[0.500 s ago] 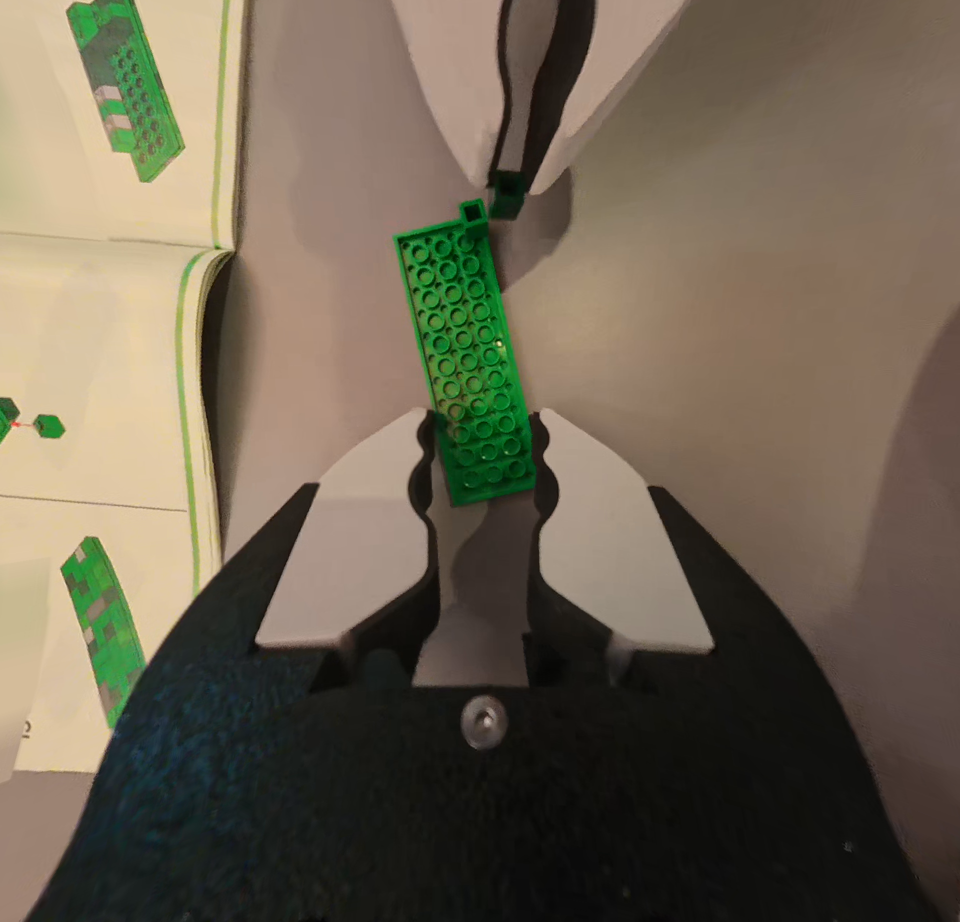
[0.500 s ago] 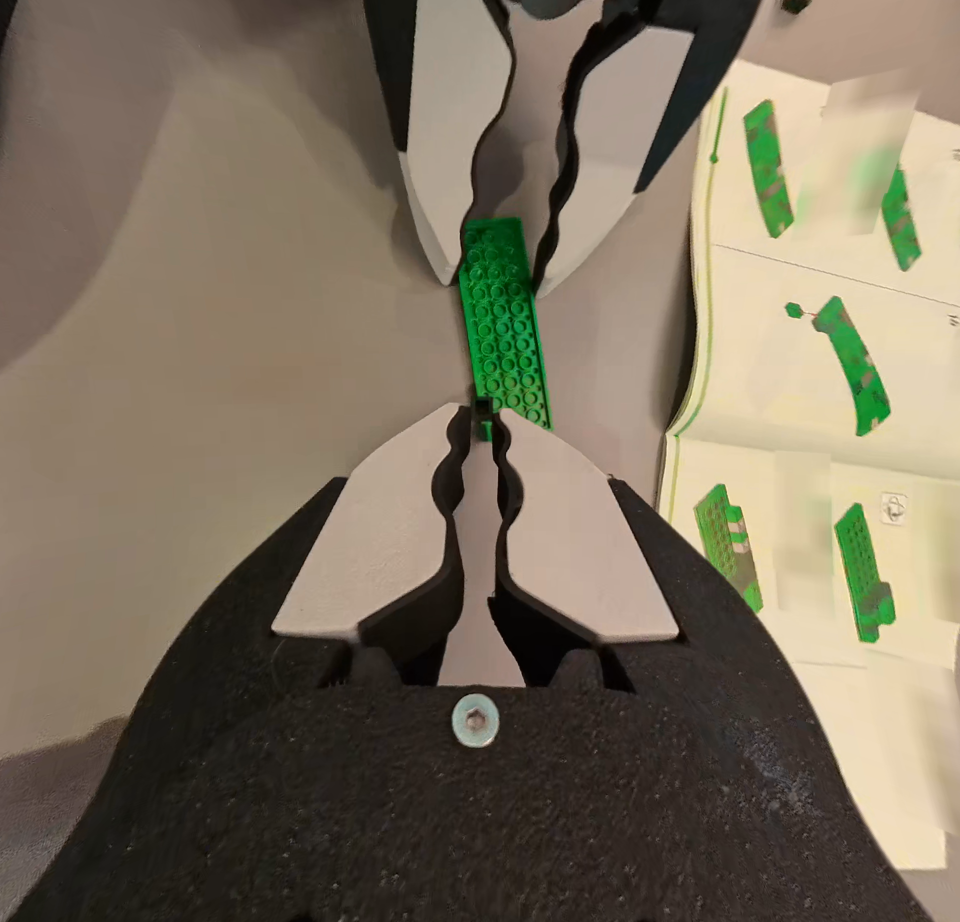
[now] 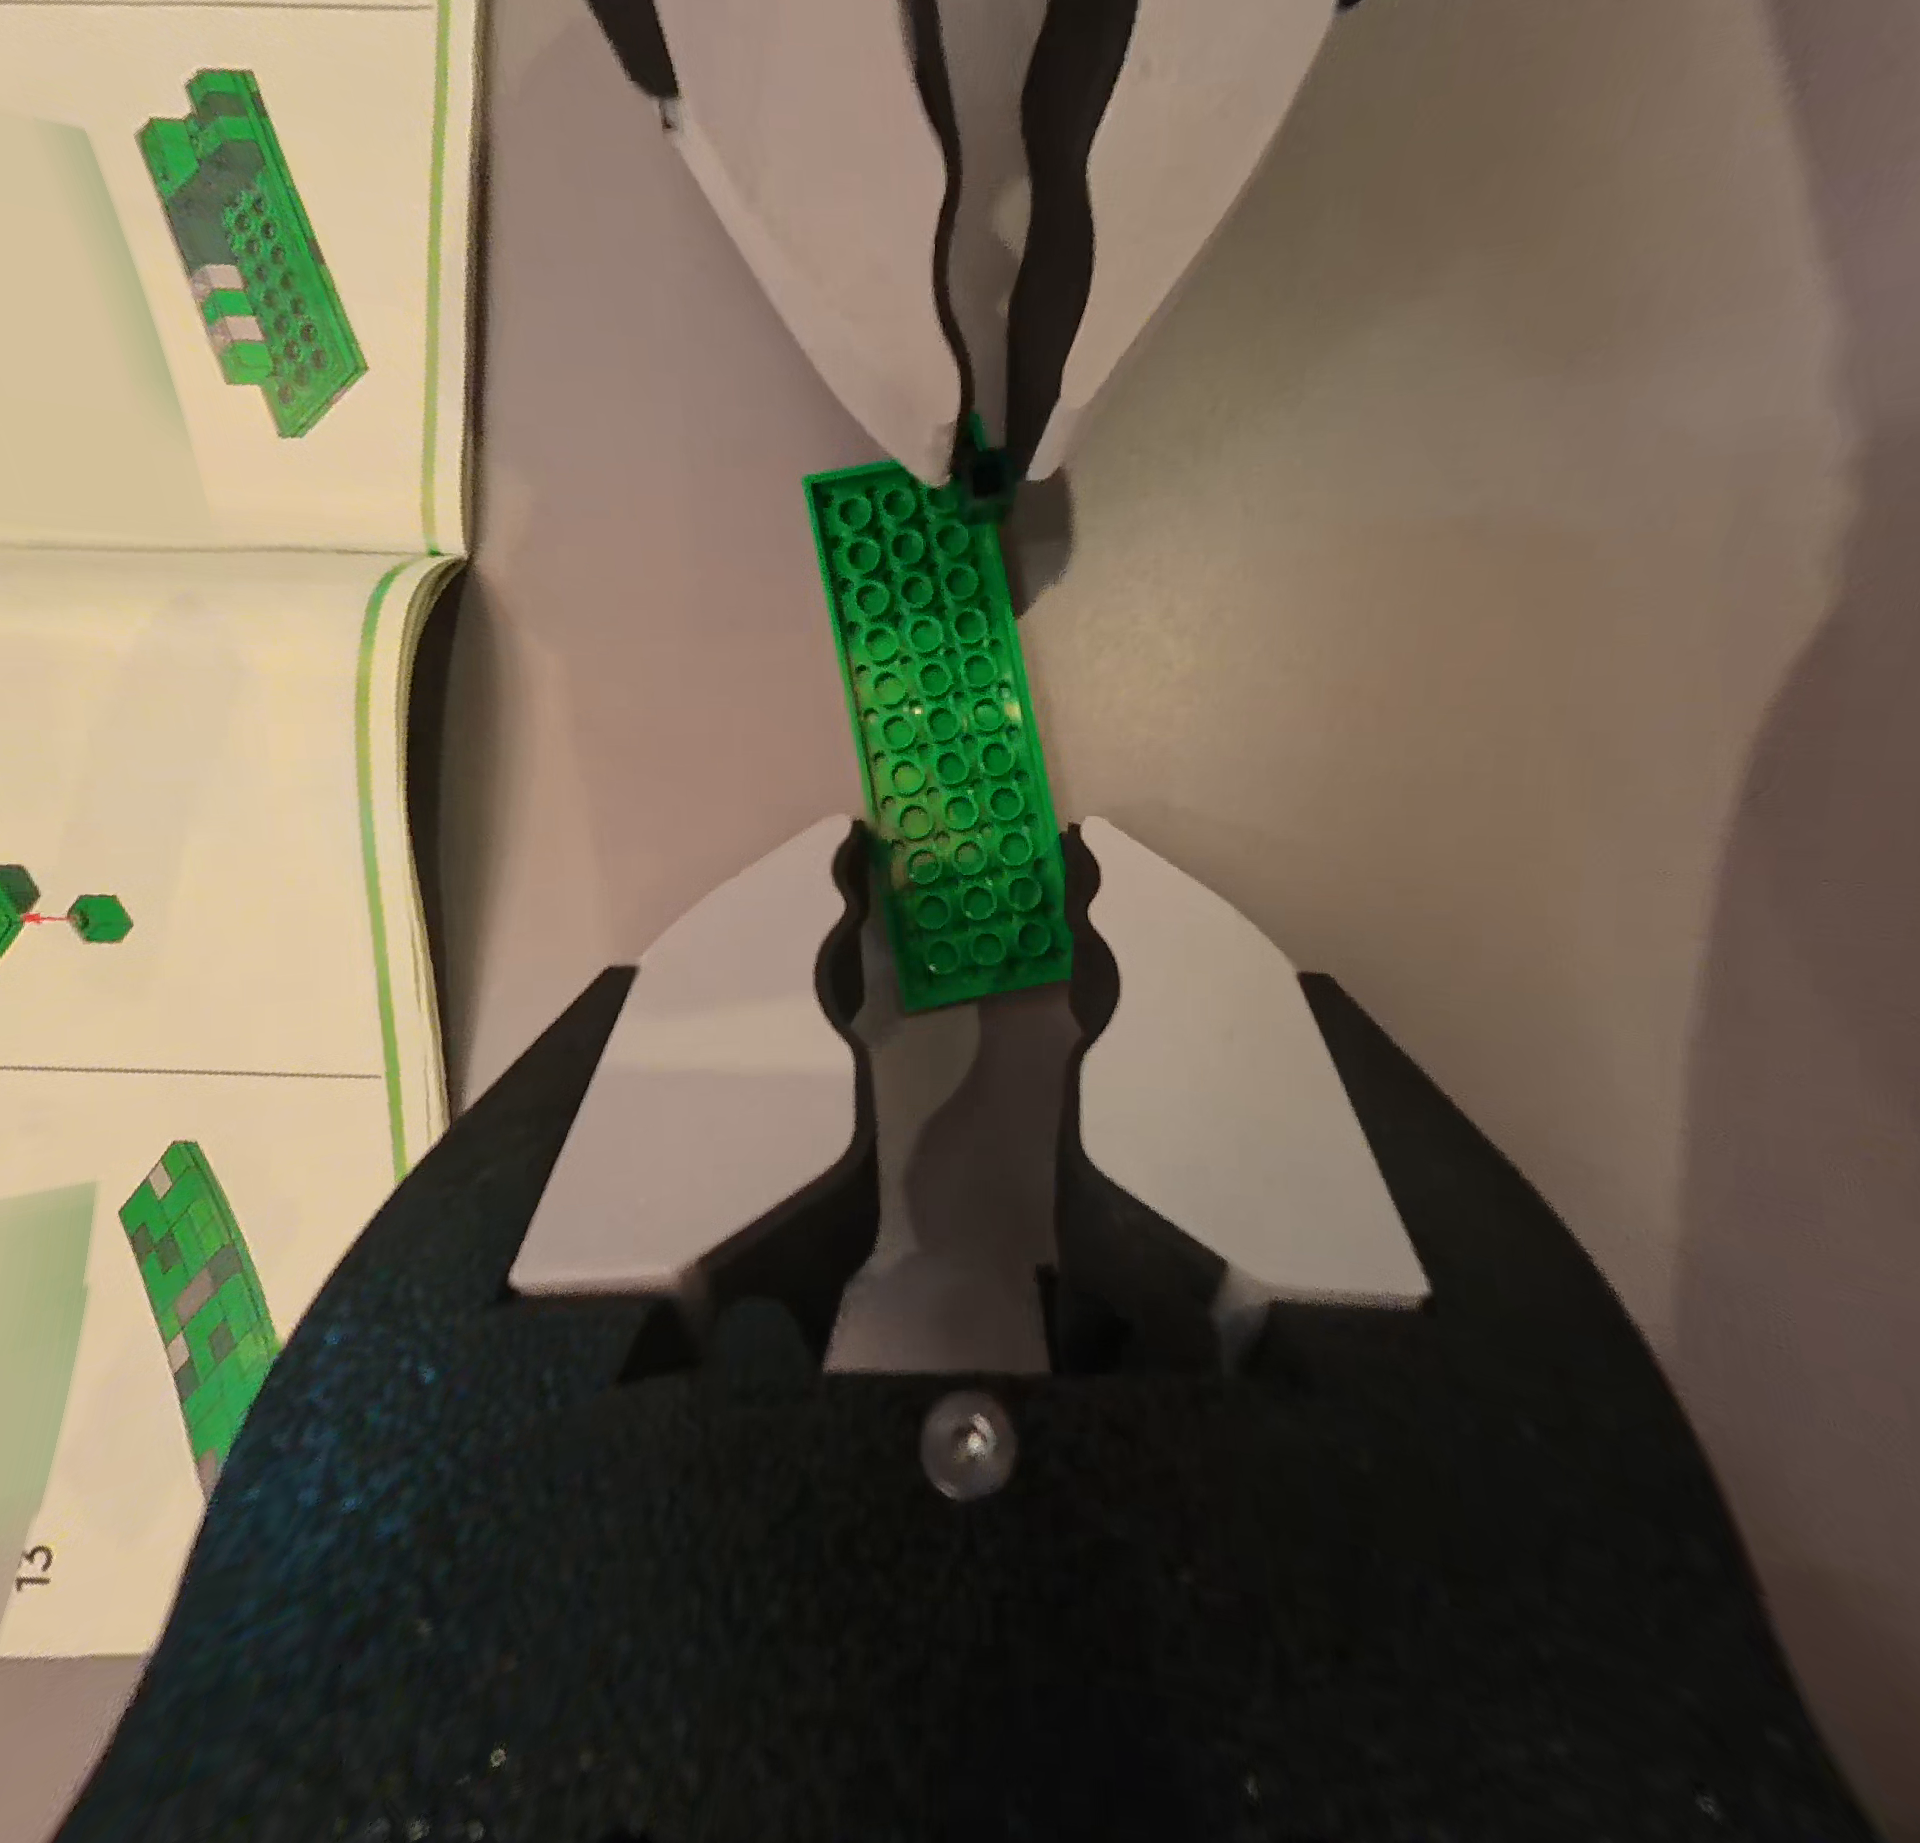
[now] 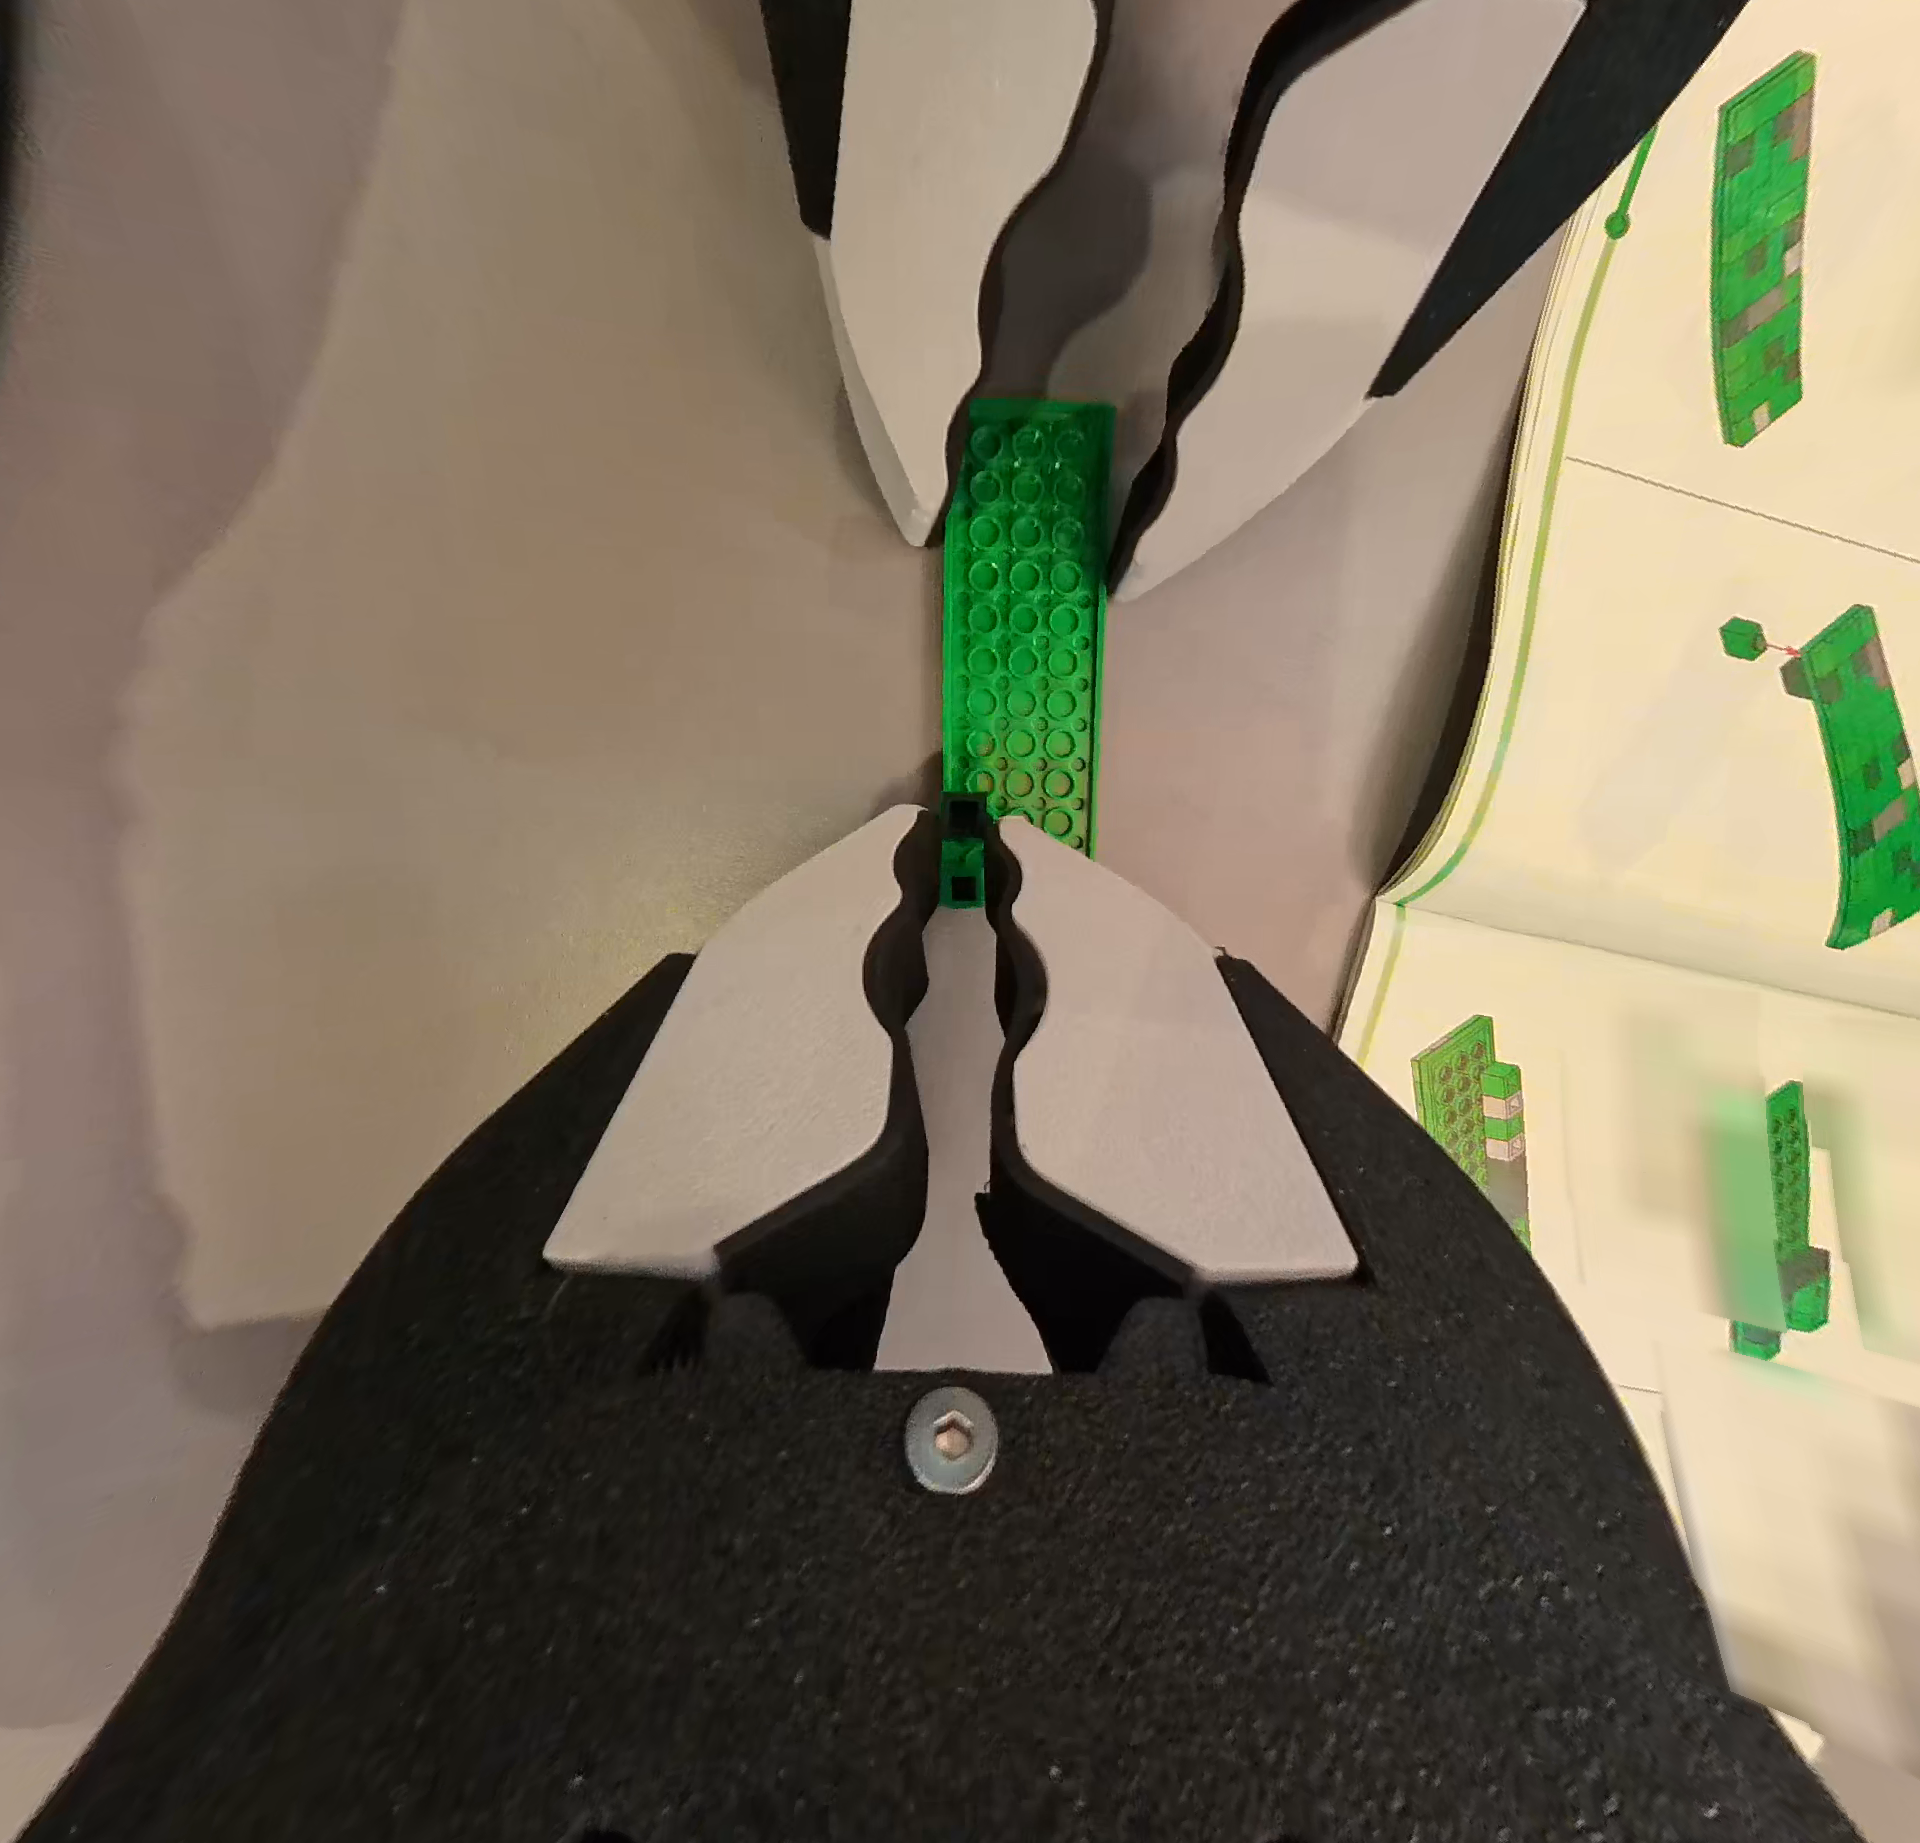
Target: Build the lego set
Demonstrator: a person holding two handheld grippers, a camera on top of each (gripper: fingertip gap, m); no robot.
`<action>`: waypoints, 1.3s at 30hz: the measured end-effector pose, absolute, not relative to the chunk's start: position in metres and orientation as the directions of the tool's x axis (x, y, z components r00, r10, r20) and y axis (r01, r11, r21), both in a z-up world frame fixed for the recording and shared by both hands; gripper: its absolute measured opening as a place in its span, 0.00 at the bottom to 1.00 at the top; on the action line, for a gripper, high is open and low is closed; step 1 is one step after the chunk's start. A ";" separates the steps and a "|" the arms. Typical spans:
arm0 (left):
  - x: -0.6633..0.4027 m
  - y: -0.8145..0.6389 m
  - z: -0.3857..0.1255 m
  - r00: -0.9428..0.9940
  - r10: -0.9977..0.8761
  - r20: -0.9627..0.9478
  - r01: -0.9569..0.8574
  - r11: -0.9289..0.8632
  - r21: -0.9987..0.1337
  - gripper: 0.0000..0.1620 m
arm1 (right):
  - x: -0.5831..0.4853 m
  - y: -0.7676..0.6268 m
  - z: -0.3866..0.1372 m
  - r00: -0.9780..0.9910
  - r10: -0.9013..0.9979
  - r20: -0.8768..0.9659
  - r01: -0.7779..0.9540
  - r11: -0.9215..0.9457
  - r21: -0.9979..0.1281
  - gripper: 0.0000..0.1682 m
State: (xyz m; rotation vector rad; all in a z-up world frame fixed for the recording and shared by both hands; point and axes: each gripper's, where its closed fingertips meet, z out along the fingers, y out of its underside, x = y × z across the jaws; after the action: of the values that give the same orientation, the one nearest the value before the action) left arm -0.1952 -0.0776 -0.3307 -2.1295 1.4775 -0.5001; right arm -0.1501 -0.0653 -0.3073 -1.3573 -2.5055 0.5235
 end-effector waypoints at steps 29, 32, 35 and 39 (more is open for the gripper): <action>-0.145 -0.081 -0.279 0.341 -0.940 -0.017 -0.391 -0.126 -0.912 0.07 | -0.149 -0.081 -0.287 -0.461 0.884 0.078 0.660 0.401 -0.636 0.04; -0.144 -0.081 -0.282 0.341 -0.940 -0.023 -0.404 -0.124 -0.906 0.08 | -0.149 -0.080 -0.285 -0.455 0.887 0.081 0.657 0.396 -0.642 0.04; -0.143 -0.081 -0.283 0.341 -0.940 -0.031 -0.411 -0.119 -0.904 0.07 | -0.148 -0.082 -0.283 -0.456 0.887 0.079 0.649 0.392 -0.652 0.04; -0.144 -0.081 -0.281 0.344 -0.938 -0.045 -0.405 -0.105 -0.908 0.05 | -0.148 -0.083 -0.281 -0.457 0.886 0.085 0.645 0.395 -0.655 0.04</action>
State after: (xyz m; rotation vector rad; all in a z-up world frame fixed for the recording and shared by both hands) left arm -0.1435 -0.0809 -0.2812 -1.6854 1.2141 -0.7248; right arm -0.1484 -0.0832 -0.2813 -1.3142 -2.2356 0.7720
